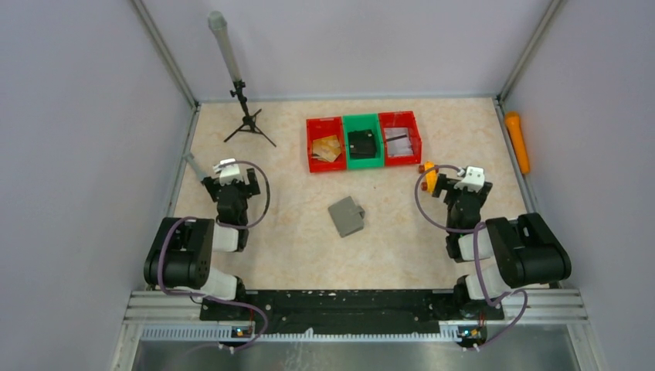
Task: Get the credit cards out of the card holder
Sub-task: Reset both arms
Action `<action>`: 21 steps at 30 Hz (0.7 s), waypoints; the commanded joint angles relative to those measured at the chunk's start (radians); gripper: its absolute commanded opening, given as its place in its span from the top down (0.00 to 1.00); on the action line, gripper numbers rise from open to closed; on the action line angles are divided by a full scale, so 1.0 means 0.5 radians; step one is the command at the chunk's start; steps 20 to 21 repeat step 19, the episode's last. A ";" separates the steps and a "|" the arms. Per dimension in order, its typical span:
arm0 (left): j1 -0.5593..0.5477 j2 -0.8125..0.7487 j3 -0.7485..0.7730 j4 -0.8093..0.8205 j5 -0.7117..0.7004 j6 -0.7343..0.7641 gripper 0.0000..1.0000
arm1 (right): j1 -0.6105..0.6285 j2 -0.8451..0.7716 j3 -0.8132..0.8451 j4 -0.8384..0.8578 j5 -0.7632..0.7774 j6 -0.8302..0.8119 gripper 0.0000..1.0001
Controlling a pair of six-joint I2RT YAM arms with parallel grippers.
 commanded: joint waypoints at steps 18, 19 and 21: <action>0.069 -0.027 0.121 -0.118 0.108 -0.089 0.01 | -0.023 0.005 0.045 0.072 -0.049 0.031 0.02; 0.068 -0.028 0.117 -0.117 0.107 -0.091 0.01 | -0.023 0.005 0.046 0.070 -0.049 0.031 0.02; 0.068 -0.028 0.117 -0.117 0.107 -0.091 0.01 | -0.023 0.005 0.046 0.070 -0.049 0.031 0.02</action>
